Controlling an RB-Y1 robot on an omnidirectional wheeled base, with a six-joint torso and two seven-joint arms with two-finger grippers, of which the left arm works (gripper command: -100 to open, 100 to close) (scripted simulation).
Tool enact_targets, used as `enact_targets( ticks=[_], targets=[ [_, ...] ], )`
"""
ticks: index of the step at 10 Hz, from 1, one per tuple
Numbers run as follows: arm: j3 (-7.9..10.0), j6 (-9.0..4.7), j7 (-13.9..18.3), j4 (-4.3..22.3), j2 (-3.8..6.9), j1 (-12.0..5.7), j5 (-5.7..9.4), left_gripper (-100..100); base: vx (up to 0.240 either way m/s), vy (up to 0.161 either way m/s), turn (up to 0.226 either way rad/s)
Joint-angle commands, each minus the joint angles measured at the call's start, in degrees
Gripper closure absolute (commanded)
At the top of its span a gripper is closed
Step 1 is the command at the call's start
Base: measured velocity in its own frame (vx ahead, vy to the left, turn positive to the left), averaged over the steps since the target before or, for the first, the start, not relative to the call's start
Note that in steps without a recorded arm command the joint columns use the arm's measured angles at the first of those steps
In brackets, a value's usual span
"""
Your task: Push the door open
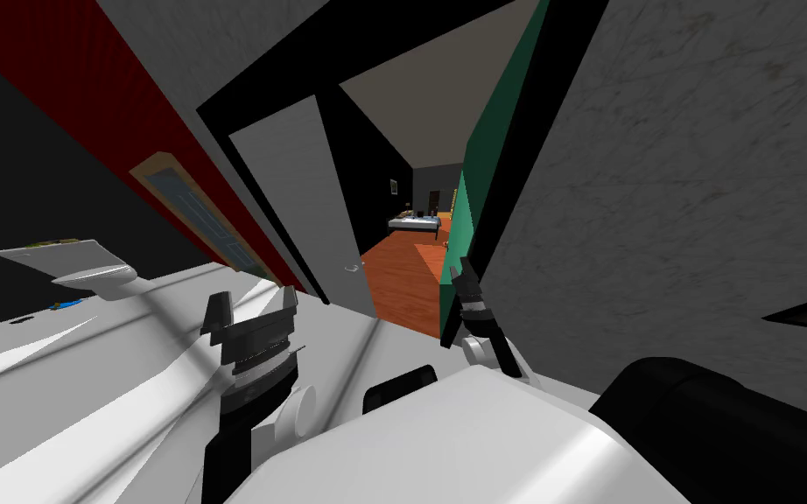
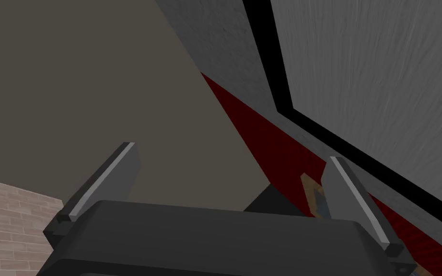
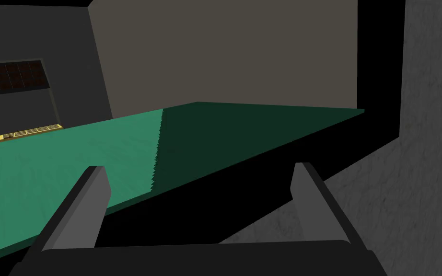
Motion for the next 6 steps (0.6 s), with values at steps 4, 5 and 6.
enact_targets(
  ticks=[4,5,6],
  targets=[
    [-0.95,-0.49,-0.28,4.73,1.08,-1.21,-0.33,-100,0.088,0.083,-0.05],
    [-1.18,-0.61,-0.35,5.91,1.32,-1.52,-0.41,-100,0.093,0.11,-0.053],
    [-1.42,-0.73,-0.42,7.09,1.55,-1.82,-0.5,-100,0.097,0.094,-0.049]
  ],
)
